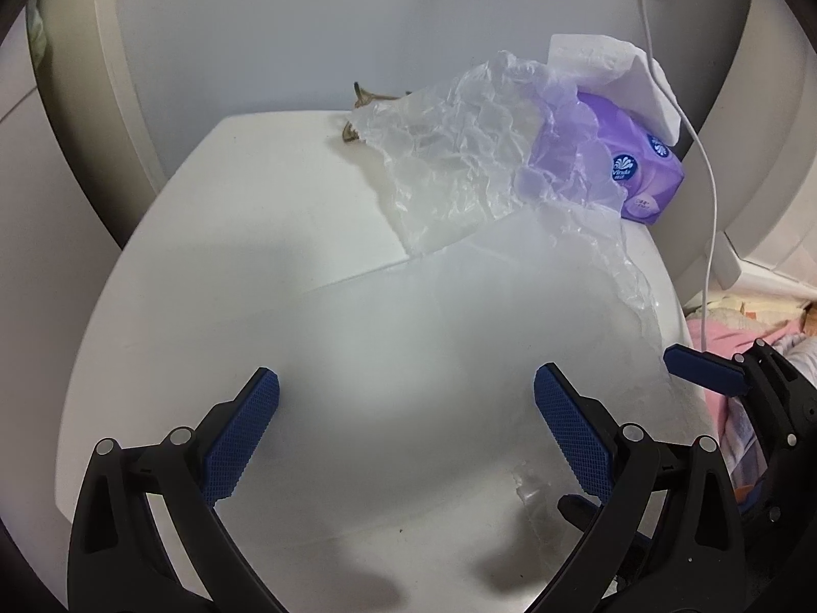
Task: Collect trash
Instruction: 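Close the left tool on the plastic sheet while the right tool grips the bubble wrap, then lift the bubble wrap with both tools and carry it toward the bin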
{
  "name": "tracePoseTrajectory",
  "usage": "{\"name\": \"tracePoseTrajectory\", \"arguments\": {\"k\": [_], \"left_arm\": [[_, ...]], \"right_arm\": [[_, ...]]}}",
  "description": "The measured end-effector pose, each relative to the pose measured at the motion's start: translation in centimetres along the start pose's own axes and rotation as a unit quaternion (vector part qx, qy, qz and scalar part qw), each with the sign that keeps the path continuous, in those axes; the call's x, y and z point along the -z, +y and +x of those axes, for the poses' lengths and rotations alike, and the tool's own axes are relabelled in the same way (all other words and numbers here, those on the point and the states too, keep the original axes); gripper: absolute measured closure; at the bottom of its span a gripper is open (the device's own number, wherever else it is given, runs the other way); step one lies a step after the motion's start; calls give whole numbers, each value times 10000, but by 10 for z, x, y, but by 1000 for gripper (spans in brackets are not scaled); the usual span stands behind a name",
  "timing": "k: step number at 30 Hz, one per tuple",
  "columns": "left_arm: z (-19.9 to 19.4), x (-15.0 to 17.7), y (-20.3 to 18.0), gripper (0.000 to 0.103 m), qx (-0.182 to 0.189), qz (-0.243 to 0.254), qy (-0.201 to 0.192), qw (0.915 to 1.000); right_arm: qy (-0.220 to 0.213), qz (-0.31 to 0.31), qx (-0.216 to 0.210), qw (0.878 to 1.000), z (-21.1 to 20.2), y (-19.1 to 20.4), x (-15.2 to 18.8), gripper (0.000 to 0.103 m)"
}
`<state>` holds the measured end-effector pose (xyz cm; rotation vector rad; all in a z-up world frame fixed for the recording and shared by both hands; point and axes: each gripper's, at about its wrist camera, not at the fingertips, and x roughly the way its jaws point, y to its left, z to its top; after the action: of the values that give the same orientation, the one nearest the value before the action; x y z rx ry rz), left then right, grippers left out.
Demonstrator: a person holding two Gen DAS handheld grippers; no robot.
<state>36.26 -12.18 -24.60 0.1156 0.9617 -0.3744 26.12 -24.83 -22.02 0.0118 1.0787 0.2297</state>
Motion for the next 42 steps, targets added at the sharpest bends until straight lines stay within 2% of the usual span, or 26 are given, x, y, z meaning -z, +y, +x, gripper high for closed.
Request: {"name": "tracePoseTrajectory", "arguments": {"k": [10, 16, 18, 20, 21, 23, 30, 33, 36, 42], "left_arm": [[0, 3, -2, 6, -27, 178, -102, 9998], [-4, 6, -10, 21, 38, 324, -174, 9993], [-5, 5, -13, 29, 89, 343, -183, 9992], [-6, 3, -14, 42, 149, 352, -181, 9991], [-6, 2, -15, 45, 165, 354, -171, 9991], [-7, 2, -18, 54, 213, 365, -158, 9990], [-10, 3, -19, 83, 185, 401, -148, 9989], [-10, 3, -21, 95, 219, 440, -108, 9987], [-11, 2, -24, 100, 190, 438, -117, 9988], [-21, 4, -25, 103, 165, 402, -262, 9987]], "right_arm": [[15, 62, 42, 10000, 2, 1, 2, 7], [-11, 80, 81, 9999, 3, 7, 5, 8], [-41, 66, 54, 10000, -1, 7, 7, 17], [-73, 27, 30, 10000, -3, 10, 7, 27], [-79, 26, 5, 10000, -4, 11, 7, 31], [-88, 24, -11, 10000, -5, 11, 7, 36], [-147, 142, -102, 9997, -10, 7, 8, 70], [-137, 160, -154, 9997, -13, 5, 8, 79], [-148, 148, -190, 9996, -15, 5, 8, 88], [-256, 206, -194, 9993, -25, 1, 8, 91]]}}
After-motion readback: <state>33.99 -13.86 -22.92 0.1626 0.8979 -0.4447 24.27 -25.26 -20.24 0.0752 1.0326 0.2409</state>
